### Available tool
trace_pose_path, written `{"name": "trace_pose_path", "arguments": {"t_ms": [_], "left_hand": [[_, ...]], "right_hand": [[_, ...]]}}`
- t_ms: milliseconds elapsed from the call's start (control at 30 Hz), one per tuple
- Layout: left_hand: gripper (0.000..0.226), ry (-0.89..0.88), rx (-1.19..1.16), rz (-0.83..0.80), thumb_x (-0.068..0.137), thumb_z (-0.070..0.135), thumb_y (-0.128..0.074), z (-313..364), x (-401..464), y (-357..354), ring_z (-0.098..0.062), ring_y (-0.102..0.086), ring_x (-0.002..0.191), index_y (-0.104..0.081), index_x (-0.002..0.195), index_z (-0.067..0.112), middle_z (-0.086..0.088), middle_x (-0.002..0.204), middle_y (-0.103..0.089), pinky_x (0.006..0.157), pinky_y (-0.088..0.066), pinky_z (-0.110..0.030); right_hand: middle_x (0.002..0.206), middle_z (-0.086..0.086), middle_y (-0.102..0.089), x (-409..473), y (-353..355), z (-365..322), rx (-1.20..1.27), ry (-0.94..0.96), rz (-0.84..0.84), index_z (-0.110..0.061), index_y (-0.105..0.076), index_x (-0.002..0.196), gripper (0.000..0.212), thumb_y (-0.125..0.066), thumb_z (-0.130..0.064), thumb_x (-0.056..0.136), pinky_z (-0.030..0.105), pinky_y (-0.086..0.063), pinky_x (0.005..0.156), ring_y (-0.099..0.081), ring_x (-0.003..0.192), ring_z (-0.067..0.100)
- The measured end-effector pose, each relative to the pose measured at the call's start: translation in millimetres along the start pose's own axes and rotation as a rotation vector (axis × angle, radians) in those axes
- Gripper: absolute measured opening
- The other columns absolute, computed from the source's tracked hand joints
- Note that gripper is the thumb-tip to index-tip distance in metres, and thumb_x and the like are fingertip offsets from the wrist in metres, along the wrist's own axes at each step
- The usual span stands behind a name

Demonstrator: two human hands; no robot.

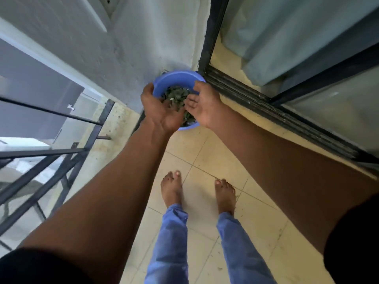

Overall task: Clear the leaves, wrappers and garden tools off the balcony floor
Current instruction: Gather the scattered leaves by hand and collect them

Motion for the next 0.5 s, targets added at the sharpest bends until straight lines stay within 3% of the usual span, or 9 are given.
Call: {"name": "trace_pose_path", "arguments": {"t_ms": [67, 100, 167, 233, 300, 367, 500], "left_hand": [[0.046, -0.059, 0.133, -0.049, 0.113, 0.031, -0.031, -67, 11, 60, -0.030, -0.041, 0.140, -0.052, 0.139, 0.000, -0.020, 0.149, -0.050, 0.121, -0.027, -0.038], [0.048, -0.124, 0.310, 0.036, 0.113, 0.030, -0.030, -68, 17, 64, -0.030, -0.039, 0.143, -0.048, 0.144, -0.001, -0.018, 0.154, -0.047, 0.120, -0.027, -0.037], [0.041, -0.295, 0.737, 0.064, 0.112, 0.028, -0.034, -52, 7, 47, -0.029, -0.049, 0.138, -0.054, 0.138, 0.005, -0.015, 0.149, -0.055, 0.118, -0.034, -0.039], [0.026, -0.298, 0.553, -0.235, 0.105, 0.026, -0.046, -11, -24, 12, -0.026, -0.063, 0.126, -0.064, 0.122, 0.016, -0.008, 0.135, -0.068, 0.112, -0.046, -0.039], [0.024, -0.355, 0.662, -0.274, 0.101, 0.025, -0.052, -11, -53, -4, -0.024, -0.068, 0.119, -0.068, 0.118, 0.019, -0.006, 0.128, -0.072, 0.105, -0.048, -0.038], [0.027, -0.376, 0.848, -0.253, 0.101, 0.020, -0.052, -47, -66, 15, -0.024, -0.071, 0.114, -0.071, 0.118, 0.015, -0.005, 0.121, -0.075, 0.102, -0.051, -0.039], [0.024, -0.356, 1.008, -0.243, 0.102, 0.012, -0.048, -107, -69, 36, -0.027, -0.074, 0.099, -0.072, 0.104, 0.016, -0.003, 0.099, -0.078, 0.085, -0.055, -0.034]], "right_hand": [[0.158, 0.024, -0.038, -10, -1, 0, -0.029, 0.008, 0.034, -0.005, -0.036, 0.155, 0.049, -0.044, -0.024, 0.110, 0.044, -0.037, 0.117, -0.042, 0.143, 0.039], [0.154, 0.025, -0.044, -17, 2, 2, -0.060, 0.018, 0.064, -0.003, -0.040, 0.152, 0.047, -0.045, -0.021, 0.109, 0.044, -0.040, 0.115, -0.046, 0.140, 0.041], [0.140, 0.031, -0.055, -35, 10, 10, -0.130, 0.066, 0.135, 0.003, -0.053, 0.141, 0.039, -0.049, -0.015, 0.106, 0.046, -0.049, 0.107, -0.058, 0.127, 0.045], [0.119, 0.032, -0.067, -55, 22, 23, -0.177, 0.132, 0.177, 0.002, -0.065, 0.121, 0.026, -0.053, -0.010, 0.102, 0.041, -0.055, 0.086, -0.068, 0.097, 0.039], [0.097, 0.022, -0.072, -77, 42, 39, -0.204, 0.175, 0.215, -0.008, -0.072, 0.106, 0.018, -0.056, -0.008, 0.098, 0.034, -0.051, 0.074, -0.064, 0.083, 0.027], [0.096, 0.020, -0.075, -97, 67, 58, -0.265, 0.219, 0.287, -0.008, -0.074, 0.102, 0.018, -0.058, -0.007, 0.096, 0.039, -0.056, 0.076, -0.067, 0.081, 0.028], [0.093, 0.004, -0.075, -136, 125, 101, -0.354, 0.267, 0.405, -0.015, -0.076, 0.095, 0.018, -0.059, -0.008, 0.094, 0.045, -0.057, 0.091, -0.072, 0.098, 0.028]]}}
Point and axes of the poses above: each hand's wrist, its own x-axis towards the middle knuckle, its own y-axis out of the back of the hand, z = x × y, the point moved 2 cm from there along x, towards the middle knuckle
